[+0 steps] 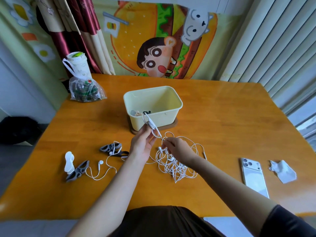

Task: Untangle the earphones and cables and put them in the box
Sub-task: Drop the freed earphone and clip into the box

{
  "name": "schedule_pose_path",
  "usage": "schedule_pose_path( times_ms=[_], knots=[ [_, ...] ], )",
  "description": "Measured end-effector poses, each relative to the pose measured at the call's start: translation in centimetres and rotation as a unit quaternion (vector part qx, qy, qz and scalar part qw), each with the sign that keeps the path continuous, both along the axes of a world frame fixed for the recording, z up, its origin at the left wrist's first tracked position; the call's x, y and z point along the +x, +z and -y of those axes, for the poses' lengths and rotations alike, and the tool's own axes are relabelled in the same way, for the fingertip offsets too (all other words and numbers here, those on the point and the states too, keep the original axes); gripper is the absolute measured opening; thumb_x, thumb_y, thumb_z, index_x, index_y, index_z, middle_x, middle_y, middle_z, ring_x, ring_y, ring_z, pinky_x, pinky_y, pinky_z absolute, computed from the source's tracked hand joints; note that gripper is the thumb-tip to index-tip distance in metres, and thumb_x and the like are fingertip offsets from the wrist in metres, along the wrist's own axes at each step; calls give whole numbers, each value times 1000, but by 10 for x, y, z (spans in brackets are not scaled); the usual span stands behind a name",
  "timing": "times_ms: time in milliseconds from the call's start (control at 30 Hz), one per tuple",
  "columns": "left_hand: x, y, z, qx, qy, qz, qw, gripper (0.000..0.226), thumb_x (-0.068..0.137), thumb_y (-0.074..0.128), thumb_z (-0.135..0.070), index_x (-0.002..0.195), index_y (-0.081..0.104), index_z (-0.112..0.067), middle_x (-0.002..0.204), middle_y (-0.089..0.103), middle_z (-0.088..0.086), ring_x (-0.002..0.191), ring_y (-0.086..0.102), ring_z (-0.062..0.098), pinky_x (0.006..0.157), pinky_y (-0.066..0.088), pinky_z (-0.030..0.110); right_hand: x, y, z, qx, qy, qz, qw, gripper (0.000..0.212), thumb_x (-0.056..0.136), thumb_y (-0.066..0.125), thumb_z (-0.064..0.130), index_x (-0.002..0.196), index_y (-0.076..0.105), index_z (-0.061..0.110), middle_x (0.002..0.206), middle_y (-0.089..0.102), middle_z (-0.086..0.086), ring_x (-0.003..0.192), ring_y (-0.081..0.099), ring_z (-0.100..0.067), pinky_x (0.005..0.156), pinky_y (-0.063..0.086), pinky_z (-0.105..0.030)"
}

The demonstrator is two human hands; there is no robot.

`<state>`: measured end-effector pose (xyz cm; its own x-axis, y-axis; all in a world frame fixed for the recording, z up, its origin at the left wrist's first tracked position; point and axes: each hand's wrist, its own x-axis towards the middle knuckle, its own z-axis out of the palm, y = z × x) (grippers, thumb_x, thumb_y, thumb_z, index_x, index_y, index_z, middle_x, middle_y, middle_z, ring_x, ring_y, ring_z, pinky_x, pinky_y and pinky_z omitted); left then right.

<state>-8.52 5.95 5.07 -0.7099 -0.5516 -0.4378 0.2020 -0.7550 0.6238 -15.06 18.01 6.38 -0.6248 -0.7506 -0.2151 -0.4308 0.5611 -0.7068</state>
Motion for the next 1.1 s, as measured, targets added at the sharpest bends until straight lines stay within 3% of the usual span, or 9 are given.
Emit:
schedule_pose_path(
  times_ms=[133,200,267,367,500,667,767,833,1100],
  knots=[
    [1,-7,-3,-126,42,148,980,24,88,64,-5,112,69,-9,86,70,2,81,66,18,65,56,27,15,2,0,11,52,-62,997,27,100,41,18,93,66,12,64,52,6,57,50,-15,57,40,-29],
    [4,-13,-2,-298,19,202,933,23,88,66,-7,110,71,-9,87,71,0,84,66,19,74,55,28,18,7,-1,5,69,-78,995,27,100,41,19,98,67,12,70,59,0,59,52,-16,57,41,-28],
    [7,-19,-1,-448,-19,228,864,22,87,66,-9,108,73,-11,85,68,-2,85,64,18,72,48,16,14,15,-3,-4,75,-87,993,26,100,42,18,100,67,12,76,64,-6,60,55,-20,58,43,-30],
    [14,-26,3,-541,-59,241,804,22,86,67,-12,108,73,-11,87,64,1,85,60,17,60,37,5,1,26,-5,-6,73,-116,991,25,98,46,17,98,70,12,83,67,-3,69,61,-22,65,46,-33],
    [17,-24,-6,-533,-148,153,819,24,88,64,-6,110,71,-12,94,65,-1,84,57,3,70,39,1,-22,33,-11,-21,38,-155,987,21,94,53,15,95,73,10,85,71,-5,74,64,-22,69,49,-36],
    [13,-20,-12,-504,-190,106,836,23,91,61,-10,112,69,-17,107,66,11,93,58,12,72,40,2,-40,29,-15,-43,6,-179,983,20,94,54,14,93,73,10,95,63,-4,79,57,-14,68,36,-16],
    [13,-20,-11,-473,-195,86,855,23,91,61,-13,107,67,-28,105,67,10,97,60,21,76,43,8,-40,26,-14,-51,-1,-175,983,20,94,53,13,93,73,8,94,68,-4,80,62,-19,71,46,-22],
    [14,-20,-10,-451,-206,79,865,23,92,59,-13,108,67,-29,107,67,11,100,61,26,79,47,15,-39,25,-13,-60,-3,-163,985,20,95,51,11,92,71,5,88,71,-7,75,66,-19,72,51,-30],
    [18,-18,-8,-382,-227,47,894,27,92,58,-10,105,68,-31,117,66,12,110,60,25,96,47,31,-38,26,-10,-72,-9,-35,997,20,97,46,7,91,65,2,69,62,1,62,61,-7,62,52,-12]
  ],
)
